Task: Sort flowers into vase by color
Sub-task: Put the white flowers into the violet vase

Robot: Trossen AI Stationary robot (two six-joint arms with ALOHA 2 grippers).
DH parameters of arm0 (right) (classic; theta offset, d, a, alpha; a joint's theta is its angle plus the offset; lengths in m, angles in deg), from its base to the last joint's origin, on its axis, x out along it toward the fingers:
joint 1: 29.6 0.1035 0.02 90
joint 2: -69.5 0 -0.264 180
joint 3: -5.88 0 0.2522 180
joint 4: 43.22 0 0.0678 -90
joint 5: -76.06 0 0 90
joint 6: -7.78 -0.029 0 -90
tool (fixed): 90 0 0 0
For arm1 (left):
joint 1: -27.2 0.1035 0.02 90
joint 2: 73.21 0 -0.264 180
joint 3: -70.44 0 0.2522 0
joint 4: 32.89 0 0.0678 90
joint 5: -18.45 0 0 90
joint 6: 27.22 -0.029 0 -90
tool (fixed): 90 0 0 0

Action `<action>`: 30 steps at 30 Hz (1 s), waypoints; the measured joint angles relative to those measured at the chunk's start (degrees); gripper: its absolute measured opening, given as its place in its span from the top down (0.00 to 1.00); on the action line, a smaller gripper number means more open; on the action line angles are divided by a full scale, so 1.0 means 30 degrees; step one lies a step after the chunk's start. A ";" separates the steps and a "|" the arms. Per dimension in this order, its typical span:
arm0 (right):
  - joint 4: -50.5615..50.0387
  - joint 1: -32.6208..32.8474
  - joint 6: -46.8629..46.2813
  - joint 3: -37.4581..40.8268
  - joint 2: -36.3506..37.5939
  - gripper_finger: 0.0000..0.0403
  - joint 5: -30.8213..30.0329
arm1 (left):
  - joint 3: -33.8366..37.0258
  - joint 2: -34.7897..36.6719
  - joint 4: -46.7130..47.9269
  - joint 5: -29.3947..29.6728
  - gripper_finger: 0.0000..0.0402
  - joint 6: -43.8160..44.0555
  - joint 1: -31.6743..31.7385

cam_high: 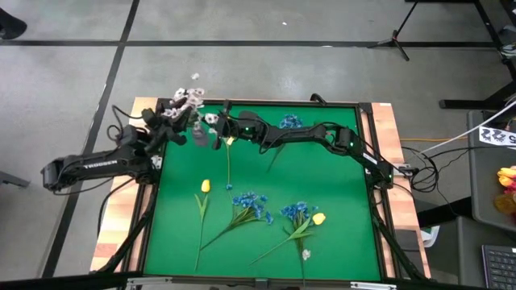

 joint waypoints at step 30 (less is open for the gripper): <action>-0.1735 -0.0007 0.0017 0.0000 0.0000 0.60 0.0510 | 0.0000 0.1163 -0.4537 0.0241 0.39 -0.0831 0.0285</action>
